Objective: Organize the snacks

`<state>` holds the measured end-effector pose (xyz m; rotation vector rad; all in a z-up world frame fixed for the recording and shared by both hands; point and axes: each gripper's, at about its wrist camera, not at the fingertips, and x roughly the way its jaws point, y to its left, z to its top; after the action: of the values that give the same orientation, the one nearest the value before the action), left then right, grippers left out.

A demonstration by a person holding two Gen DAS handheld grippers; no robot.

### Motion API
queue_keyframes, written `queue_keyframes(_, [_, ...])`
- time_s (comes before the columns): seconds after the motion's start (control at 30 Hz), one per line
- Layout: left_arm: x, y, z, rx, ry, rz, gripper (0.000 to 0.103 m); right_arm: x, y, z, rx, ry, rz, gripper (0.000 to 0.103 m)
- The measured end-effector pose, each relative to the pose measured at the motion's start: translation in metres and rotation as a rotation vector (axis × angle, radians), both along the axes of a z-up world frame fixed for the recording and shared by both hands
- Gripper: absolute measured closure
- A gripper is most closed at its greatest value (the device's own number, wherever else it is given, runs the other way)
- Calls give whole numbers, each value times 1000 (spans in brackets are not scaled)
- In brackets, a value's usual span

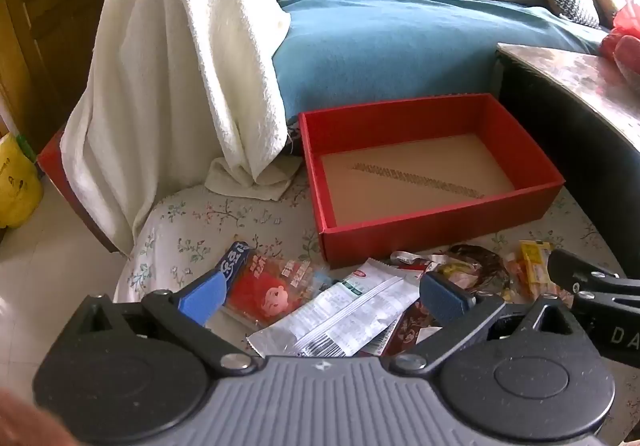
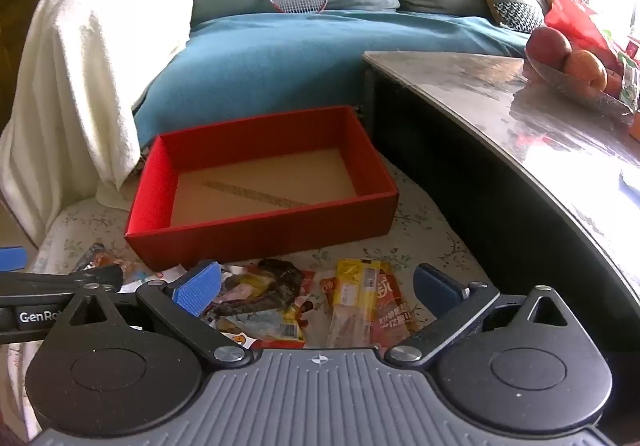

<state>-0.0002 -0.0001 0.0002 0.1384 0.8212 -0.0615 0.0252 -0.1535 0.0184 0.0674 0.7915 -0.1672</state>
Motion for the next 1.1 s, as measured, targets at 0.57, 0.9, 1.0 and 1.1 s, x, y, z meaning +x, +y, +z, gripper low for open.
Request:
queue_keyframes(0.57, [2,1,-3,-5,6,4,4,1,-1,-3,2,15,4,0])
queue_keyframes(0.9, [1,2,-4,-6,4,4,4,0,-2,-3,2,18,7,0])
queue_keyframes(1.0, [1,2,-4,-8,7,5,4,0,-1,-3,2,21,9,0])
queue_keyframes(1.1, [1,2,-4,-5,6,4,4,-1,-1,-3,3,22,13,0])
